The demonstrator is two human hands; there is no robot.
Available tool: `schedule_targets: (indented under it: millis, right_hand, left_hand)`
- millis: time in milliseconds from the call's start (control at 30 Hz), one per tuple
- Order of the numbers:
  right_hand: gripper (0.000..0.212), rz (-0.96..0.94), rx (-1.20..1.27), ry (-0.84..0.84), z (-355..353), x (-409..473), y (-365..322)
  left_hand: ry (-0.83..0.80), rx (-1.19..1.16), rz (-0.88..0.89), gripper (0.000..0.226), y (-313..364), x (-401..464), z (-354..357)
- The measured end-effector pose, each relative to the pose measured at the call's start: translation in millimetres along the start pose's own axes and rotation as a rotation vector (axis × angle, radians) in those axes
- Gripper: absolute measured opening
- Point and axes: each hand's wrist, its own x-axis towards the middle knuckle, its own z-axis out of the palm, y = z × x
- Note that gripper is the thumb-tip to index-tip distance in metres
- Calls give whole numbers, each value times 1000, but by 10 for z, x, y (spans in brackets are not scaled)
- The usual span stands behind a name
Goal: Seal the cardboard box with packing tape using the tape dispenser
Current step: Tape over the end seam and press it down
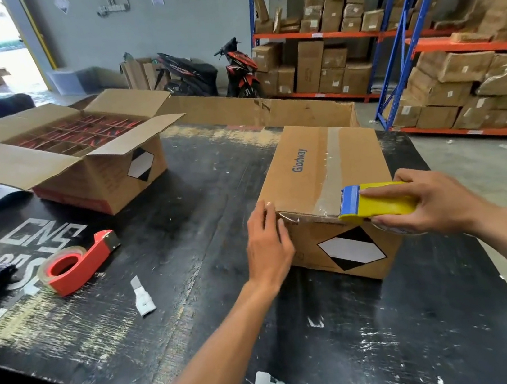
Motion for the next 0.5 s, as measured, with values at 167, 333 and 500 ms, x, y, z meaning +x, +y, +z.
schedule_targets:
  millis: [167, 333, 500]
  right_hand:
    - [62, 2, 2, -4, 5, -10, 17]
    - [64, 0, -16, -22, 18, 22, 17]
    - [68, 10, -126, -49, 23, 135, 5]
  left_hand:
    - [-3, 74, -49, 35, 23, 121, 133]
    - [-84, 219, -172, 42, 87, 224, 213]
    - [-211, 478, -69, 49, -90, 236, 269]
